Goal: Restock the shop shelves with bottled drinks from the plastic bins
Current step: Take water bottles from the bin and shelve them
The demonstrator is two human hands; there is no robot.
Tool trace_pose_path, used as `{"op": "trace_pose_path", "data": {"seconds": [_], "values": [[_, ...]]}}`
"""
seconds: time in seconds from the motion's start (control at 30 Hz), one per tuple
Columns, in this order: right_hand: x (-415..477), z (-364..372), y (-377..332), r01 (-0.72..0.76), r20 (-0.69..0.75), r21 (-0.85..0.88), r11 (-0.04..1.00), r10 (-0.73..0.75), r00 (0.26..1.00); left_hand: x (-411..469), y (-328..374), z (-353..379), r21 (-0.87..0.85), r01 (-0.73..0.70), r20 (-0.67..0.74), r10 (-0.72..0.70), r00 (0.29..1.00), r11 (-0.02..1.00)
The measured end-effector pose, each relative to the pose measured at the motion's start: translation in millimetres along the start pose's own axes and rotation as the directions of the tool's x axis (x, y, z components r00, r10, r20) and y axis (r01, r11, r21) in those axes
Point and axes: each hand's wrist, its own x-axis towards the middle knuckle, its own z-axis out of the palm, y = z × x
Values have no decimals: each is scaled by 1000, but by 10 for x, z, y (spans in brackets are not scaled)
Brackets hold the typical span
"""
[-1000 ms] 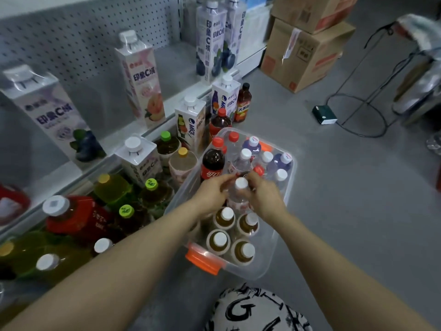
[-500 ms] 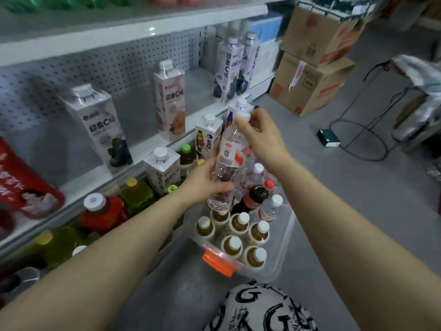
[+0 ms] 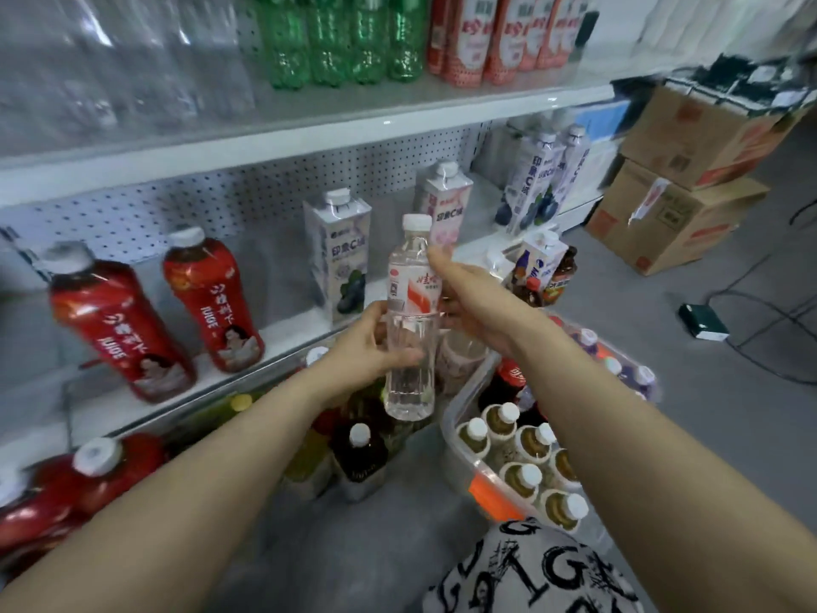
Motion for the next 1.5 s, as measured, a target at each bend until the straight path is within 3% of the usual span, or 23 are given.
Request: {"op": "trace_pose_path", "data": {"seconds": [0.13, 0.23, 0.77, 1.2, 1.5], "values": [[2, 427, -78, 42, 166, -33, 999, -36, 985, -260, 40, -420, -65, 4, -40, -6, 999, 998], [-9, 756, -158, 103, 210, -114, 988, -78, 975, -452, 63, -729, -75, -6, -87, -1, 996, 997], [157, 2279, -1089, 416, 282, -252, 874, -345, 895, -1351, 413, -2115, 51, -121, -430, 132, 893, 991], [187, 3191, -2114, 589, 310, -191, 785, -521, 795, -1836, 1045, -2987, 263, -152, -556, 278, 783, 953], [327, 3378, -2617, 631, 241, -112, 768, -595, 767, -1650, 1397, -3258, 422, -84, -663, 370, 651, 903]]}}
